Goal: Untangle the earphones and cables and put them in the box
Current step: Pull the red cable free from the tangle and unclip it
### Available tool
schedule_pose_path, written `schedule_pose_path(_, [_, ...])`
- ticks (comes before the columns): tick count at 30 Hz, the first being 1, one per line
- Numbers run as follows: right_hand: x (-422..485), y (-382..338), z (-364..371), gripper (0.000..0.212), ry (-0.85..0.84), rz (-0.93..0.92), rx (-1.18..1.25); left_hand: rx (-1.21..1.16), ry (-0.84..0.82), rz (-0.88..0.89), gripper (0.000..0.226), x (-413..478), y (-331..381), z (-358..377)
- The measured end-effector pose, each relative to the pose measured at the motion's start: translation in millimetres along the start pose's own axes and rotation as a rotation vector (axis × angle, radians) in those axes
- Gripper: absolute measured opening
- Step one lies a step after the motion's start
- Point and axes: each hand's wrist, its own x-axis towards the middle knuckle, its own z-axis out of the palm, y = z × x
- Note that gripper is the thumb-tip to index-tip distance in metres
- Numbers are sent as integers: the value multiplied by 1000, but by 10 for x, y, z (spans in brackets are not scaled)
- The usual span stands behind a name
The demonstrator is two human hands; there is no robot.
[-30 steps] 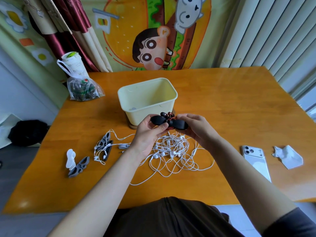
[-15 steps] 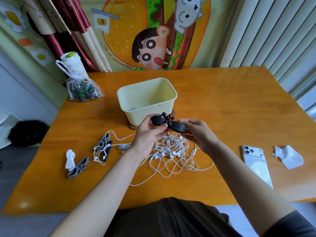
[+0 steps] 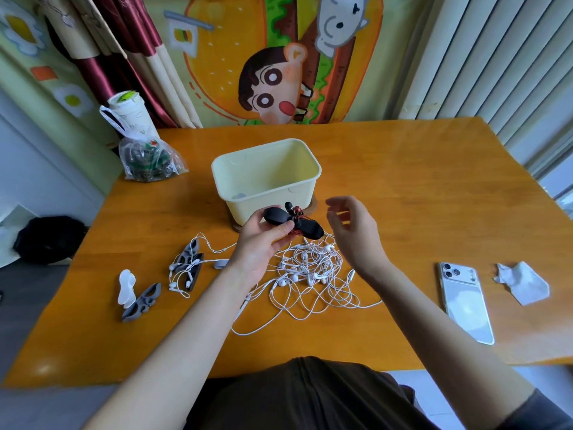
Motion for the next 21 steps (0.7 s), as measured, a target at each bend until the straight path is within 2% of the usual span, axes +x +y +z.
schedule_pose_path(3, [-75,-20,62,19,-161,-86,-96,16,0,9,30,1,-13,0])
schedule_pose_path(5, [-107,10,93,18,-231,-73,-113,24,1,3,30,6,-12,-2])
schedule_pose_path(11, [-108,38,116,27,-307,-19,-77,-15,33,-72,26,61,-6,-46])
schedule_pose_path(17, [-11,24,198,42,-343,18,-22,38,89,-65,26,159,4,-90])
schedule_pose_path(21, [117,-33,283,35,-354,40,-2,75,83,-72,29,229,31,-74])
